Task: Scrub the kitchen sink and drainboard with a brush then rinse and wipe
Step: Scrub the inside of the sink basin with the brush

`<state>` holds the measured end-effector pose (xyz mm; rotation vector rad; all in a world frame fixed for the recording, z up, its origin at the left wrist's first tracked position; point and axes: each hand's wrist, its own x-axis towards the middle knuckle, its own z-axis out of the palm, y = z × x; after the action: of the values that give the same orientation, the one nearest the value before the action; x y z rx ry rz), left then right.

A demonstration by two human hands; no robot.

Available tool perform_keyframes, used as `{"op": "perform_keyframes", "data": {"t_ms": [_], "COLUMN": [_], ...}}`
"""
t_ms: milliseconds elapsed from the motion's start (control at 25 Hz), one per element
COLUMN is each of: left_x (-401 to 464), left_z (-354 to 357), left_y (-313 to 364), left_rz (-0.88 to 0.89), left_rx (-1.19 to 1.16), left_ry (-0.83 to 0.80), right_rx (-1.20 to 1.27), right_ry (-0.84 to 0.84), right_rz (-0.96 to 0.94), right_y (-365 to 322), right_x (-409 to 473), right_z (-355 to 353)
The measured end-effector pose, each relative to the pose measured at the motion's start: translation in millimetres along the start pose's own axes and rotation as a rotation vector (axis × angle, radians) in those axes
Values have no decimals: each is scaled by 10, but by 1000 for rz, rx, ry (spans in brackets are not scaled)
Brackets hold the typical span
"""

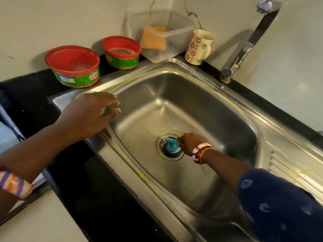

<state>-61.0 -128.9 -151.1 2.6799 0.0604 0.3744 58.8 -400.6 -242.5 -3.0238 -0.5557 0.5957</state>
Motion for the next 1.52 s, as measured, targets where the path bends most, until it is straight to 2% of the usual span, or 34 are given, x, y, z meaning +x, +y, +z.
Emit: {"op": "perform_keyframes", "data": {"t_ms": [80, 200, 280, 400, 480, 520, 600, 640, 680, 760, 840, 920, 1040, 1120, 1240, 1320, 1400, 1520], "left_x": [-49, -76, -131, -200, -212, -218, -232, -234, -230, -217, -210, -209, -203, -194, -195, -199, -209, -212], "left_z": [-4, -27, -32, -3, -10, 0, 12, 17, 27, 31, 31, 33, 55, 65, 87, 86, 78, 68], "left_y": [-16, 26, 0, -76, -132, -146, -166, -182, -186, -175, -160, -140, -135, -151, -189, -186, -165, -153], "left_rz": [-32, -50, -59, -82, -128, -150, -185, -197, -203, -199, -185, -181, -190, -198, -181, -161, -139, -136], "left_rx": [-47, -118, -120, -114, -114, -123, -154, -167, -173, -169, -136, -100, -64, -57, -59, -59, -60, -57], "left_ry": [27, 66, 118, 173, 231, 249, 294, 321, 338, 345, 333, 310, 284, 282, 287, 295, 300, 300], "right_rx": [-52, 33, -8, -10, 162, 333, 732, 839, 836, 609, 295, 143, 57, 44, 339, 586, 677, 665], "right_ry": [59, -79, -127, -23, -21, -40, -148, -233, -314, -383, -245, -53, 96, 87, 47, 34, -9, -271], "right_rz": [-34, -39, -23, 6, 65, 99, 189, 183, 124, -123, -372, -421, -287, -102, 156, 147, 69, 39], "right_y": [-162, -133, 23, -55, -177, -154, -52, -50, -104, -341, -580, -829, -990, -715, -223, -237, -361, -279], "right_x": [-26, -164, -93, 28, -28, -112, -338, -465, -592, -770, -700, -389, 163, 437, 487, 324, 35, -312], "right_z": [33, 45, -46, 53, 193, 181, 18, -35, -47, 46, 210, 243, 18, -171, -256, -100, 25, -2]}}
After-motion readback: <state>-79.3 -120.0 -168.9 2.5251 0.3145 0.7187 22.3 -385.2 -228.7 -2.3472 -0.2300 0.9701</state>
